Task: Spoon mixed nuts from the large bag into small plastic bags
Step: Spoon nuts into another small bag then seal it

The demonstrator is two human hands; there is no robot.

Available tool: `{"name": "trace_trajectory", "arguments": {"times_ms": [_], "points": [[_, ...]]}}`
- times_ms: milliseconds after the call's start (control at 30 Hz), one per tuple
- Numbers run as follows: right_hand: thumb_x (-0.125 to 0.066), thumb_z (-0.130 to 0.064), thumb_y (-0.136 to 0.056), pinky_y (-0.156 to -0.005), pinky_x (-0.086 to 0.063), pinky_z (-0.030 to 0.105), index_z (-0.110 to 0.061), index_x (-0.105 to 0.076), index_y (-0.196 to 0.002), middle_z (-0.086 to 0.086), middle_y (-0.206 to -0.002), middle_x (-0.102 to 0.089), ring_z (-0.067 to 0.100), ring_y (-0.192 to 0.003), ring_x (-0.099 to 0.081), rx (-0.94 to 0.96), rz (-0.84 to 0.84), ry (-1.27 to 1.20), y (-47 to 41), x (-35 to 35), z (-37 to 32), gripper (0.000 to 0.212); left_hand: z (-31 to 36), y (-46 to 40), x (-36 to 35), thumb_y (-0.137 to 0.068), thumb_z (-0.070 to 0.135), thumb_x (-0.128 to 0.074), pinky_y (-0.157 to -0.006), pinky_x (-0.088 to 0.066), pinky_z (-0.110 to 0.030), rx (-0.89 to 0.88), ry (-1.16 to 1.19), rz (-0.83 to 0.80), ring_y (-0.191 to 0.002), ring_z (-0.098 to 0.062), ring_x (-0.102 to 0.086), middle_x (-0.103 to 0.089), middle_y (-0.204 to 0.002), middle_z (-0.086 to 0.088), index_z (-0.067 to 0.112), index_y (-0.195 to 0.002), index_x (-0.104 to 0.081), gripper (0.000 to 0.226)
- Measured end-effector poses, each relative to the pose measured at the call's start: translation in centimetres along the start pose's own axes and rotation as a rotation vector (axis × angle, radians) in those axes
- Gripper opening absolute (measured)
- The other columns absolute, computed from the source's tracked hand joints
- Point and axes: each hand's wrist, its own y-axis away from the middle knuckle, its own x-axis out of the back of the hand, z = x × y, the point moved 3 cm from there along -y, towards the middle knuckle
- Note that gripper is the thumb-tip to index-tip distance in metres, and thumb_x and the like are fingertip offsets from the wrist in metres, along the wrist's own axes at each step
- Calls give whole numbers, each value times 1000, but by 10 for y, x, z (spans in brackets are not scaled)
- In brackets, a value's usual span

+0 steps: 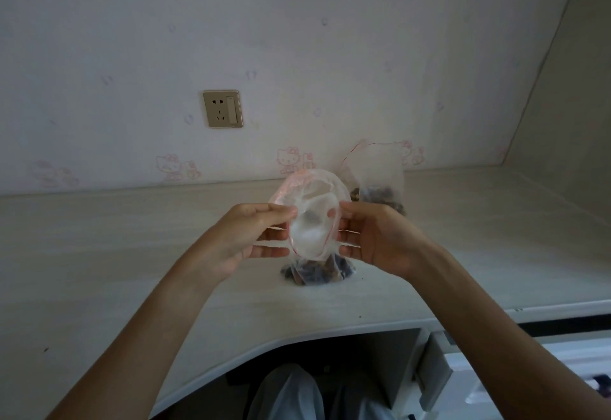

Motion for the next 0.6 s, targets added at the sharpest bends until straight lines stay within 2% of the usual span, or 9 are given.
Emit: {"name": "trace_trajectory", "arguments": {"times_ms": [100,200,233,267,333,367,500,533,600], "points": [[-75,-24,-80,-71,-58,30,-11,-75,-98,5,-85,-68,16,-77,-68,-11,-18,-45,-3,0,4,22,-1,2,-1,-71,42,-88,-70,-62,-33,-29,-100,21,-79,-12,-73,-76,-89,-3,14,-96,-83,38],[-78,-23,-78,-100,-54,45,-6,-68,-118,11,-103,-73,26,-98,-69,25,-3,5,-6,0,3,44,-1,1,-5,-70,36,-93,-67,-63,-32,-68,-213,74,-74,-8,-72,-77,-83,0,13,-94,-81,36],[-78,-22,-78,-104,-51,48,-4,-69,-117,12,-107,-73,28,-102,-68,44,0,46,-6,-1,2,44,-1,1,-7,-72,29,-93,-66,-63,-31,-83,-231,88,-71,-7,-71,-76,-78,0,11,-92,-79,31],[-79,-19,-78,-101,-54,48,-5,-71,-109,13,-106,-74,28,-100,-68,73,8,94,-5,-2,-1,35,1,0,-8,-75,23,-92,-65,-63,-31,-100,-244,97,-68,-7,-71,-74,-74,0,10,-90,-78,25],[-79,-7,-82,-75,-62,38,-11,-70,-80,12,-90,-72,23,-81,-69,146,60,204,-3,-3,-8,10,5,-1,-9,-79,10,-88,-62,-63,-31,-146,-259,119,-62,-8,-68,-70,-67,1,10,-84,-74,15],[-76,0,-83,-63,-59,33,-12,-66,-71,11,-81,-70,21,-71,-67,194,109,281,-2,-3,-12,20,8,-1,-8,-80,4,-86,-59,-62,-30,-175,-264,140,-59,-7,-67,-68,-64,2,11,-79,-72,15],[-66,18,-79,-48,-49,27,-10,-58,-69,7,-59,-58,11,-45,-53,447,312,625,2,-6,-25,31,21,-2,0,-79,-9,-73,-50,-55,-25,-286,-285,264,-52,-9,-59,-60,-63,0,16,-66,-66,29],[-63,19,-77,-47,-45,22,-13,-56,-70,3,-58,-54,4,-43,-47,533,365,751,4,-9,-28,34,23,-2,1,-78,-11,-70,-49,-54,-25,-318,-300,302,-51,-10,-58,-59,-64,0,17,-65,-65,31],[-56,18,-76,-44,-33,15,-17,-50,-75,-7,-55,-46,6,-42,-40,701,438,1037,8,-18,-32,36,25,0,2,-76,-13,-67,-46,-54,-27,-416,-394,381,-50,-13,-58,-57,-62,3,18,-64,-64,34]]}}
